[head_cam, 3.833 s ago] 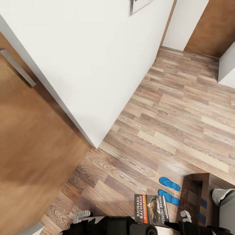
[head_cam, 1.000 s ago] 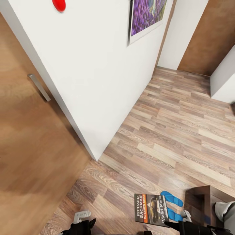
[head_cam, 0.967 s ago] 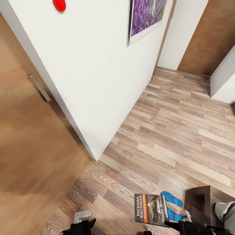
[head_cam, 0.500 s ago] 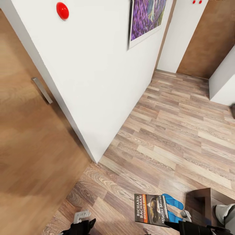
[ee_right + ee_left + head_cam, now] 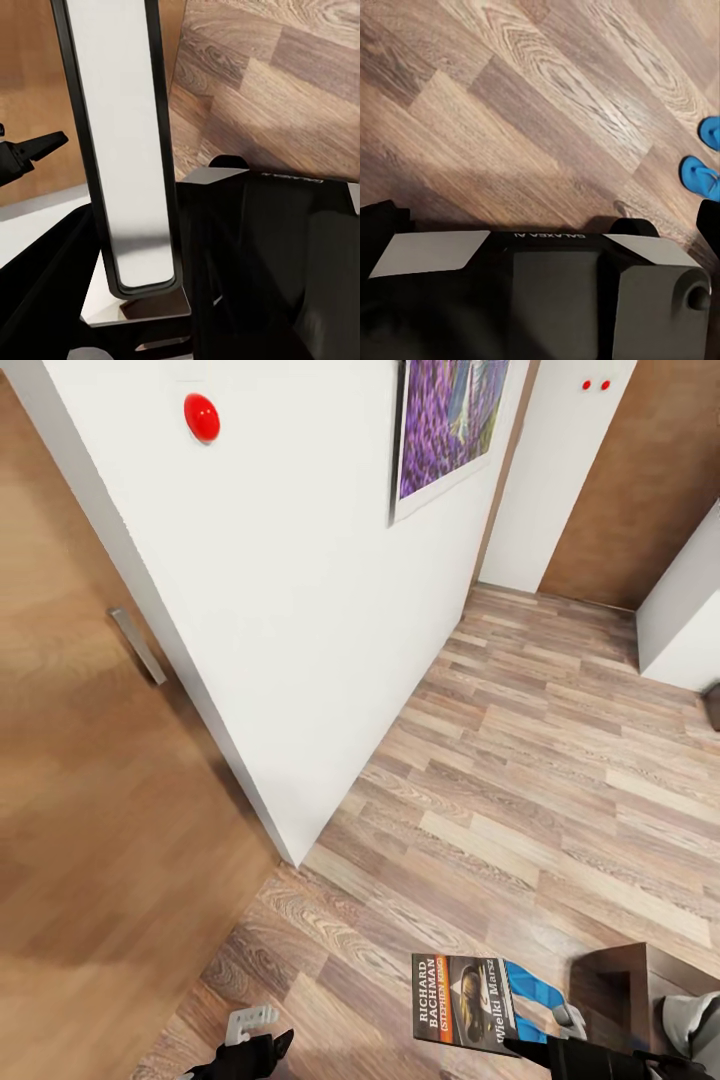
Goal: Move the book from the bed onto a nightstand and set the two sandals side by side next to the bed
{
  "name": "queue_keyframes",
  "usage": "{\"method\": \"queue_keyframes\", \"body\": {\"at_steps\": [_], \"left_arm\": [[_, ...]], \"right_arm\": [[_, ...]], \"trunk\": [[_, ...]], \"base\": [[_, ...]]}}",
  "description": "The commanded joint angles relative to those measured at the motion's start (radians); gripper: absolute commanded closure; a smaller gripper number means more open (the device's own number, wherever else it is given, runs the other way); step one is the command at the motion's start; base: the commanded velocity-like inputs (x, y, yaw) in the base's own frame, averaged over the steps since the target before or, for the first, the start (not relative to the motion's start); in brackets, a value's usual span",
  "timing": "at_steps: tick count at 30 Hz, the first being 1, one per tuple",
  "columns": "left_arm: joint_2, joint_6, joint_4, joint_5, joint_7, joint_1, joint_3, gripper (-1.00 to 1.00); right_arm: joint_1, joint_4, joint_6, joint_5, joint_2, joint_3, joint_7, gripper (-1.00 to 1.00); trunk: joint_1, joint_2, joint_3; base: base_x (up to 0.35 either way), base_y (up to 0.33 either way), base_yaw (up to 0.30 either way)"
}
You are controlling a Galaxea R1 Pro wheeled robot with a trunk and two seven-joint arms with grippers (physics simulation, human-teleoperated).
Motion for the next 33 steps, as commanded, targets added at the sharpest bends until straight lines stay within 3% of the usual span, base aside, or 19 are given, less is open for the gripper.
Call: {"method": "queue_keyframes", "body": {"at_steps": [1,33], "left_arm": [[0.000,-0.003,0.001,-0.004,-0.003,-0.001,0.007,-1.00],[-0.001,-0.003,0.001,-0.004,-0.003,-0.001,0.006,-1.00]], "right_arm": [[-0.001,0.000,0.010,-0.010,-0.001,0.008,0.003,1.00],[-0.001,0.000,0.010,-0.010,-0.001,0.008,0.003,1.00]], "trunk": [[0.000,-0.001,0.000],[0.000,-0.001,0.052]], "base": [[0.000,0.000,0.000],[0.000,0.000,0.000]]}}
